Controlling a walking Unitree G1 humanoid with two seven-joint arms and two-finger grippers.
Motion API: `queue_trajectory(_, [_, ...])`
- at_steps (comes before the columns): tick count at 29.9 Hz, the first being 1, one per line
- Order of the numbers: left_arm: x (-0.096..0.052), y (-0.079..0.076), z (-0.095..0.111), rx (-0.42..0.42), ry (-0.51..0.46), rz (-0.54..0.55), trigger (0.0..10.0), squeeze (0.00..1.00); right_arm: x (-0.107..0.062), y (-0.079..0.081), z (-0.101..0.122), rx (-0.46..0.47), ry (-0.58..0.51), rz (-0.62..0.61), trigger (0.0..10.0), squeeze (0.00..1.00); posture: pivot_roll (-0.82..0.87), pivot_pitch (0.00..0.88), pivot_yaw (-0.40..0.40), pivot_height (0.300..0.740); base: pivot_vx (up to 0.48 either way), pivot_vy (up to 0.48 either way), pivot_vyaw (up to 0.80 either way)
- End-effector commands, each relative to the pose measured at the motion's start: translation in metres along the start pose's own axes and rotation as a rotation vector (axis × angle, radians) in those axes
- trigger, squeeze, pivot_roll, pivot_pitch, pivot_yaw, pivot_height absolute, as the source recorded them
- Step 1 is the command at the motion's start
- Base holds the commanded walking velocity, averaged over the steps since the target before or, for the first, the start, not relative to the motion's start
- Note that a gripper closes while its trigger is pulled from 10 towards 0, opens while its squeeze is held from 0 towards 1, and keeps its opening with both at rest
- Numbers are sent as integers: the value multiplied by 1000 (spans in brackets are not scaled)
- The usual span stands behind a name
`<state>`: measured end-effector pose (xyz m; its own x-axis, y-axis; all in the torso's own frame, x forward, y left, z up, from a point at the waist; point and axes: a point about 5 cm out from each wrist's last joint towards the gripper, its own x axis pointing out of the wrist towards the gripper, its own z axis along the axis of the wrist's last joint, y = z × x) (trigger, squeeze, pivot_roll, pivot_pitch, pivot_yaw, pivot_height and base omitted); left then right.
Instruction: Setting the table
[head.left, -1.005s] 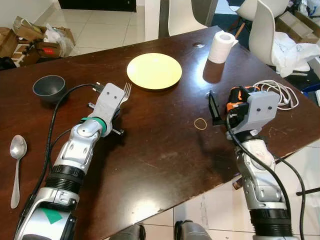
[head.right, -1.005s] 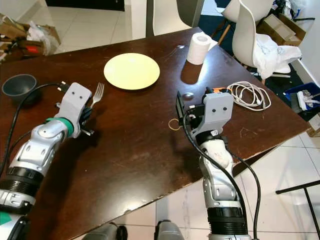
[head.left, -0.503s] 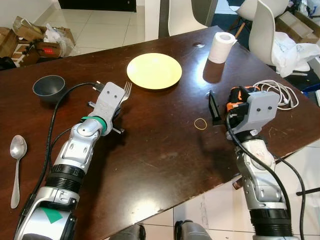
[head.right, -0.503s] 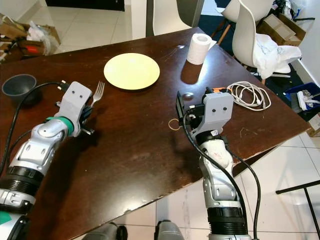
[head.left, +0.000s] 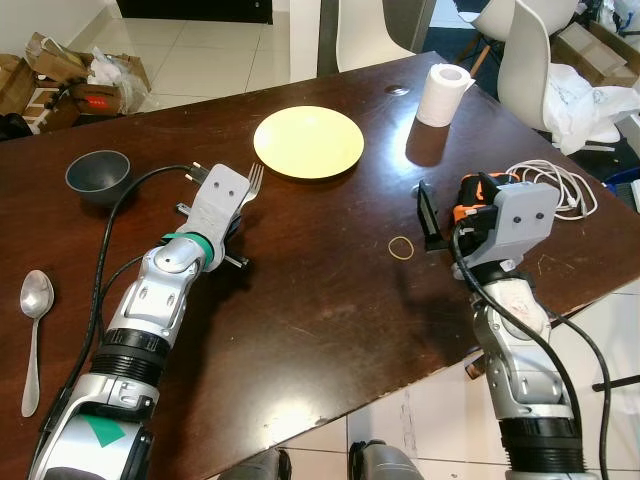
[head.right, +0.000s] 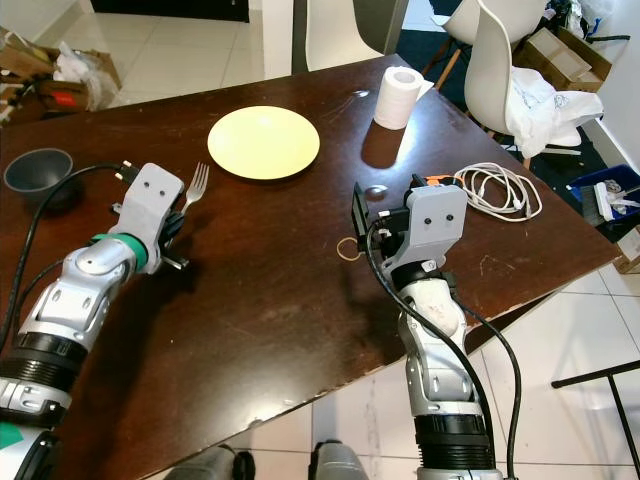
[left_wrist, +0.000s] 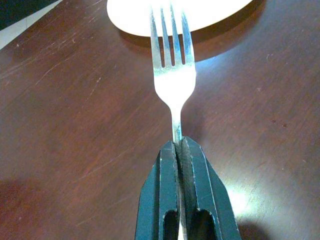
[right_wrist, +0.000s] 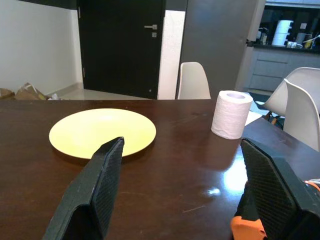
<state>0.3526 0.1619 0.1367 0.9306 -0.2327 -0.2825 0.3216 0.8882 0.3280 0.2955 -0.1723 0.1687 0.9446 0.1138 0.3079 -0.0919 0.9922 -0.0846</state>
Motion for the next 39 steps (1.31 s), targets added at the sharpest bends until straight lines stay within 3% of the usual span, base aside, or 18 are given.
queue_trajectory(1, [1,-2,-4,-2,15,-9,10000,0,-1,-1,-1,9,11,-11,10000,0,5,0,60,740,0,0,-613])
queue_trajectory(39, [2,-5,-1,-5,6,-20,10000,0,-2,-1,-1,14,13,-16,10000,0,5,0,62,740,0,0,-795])
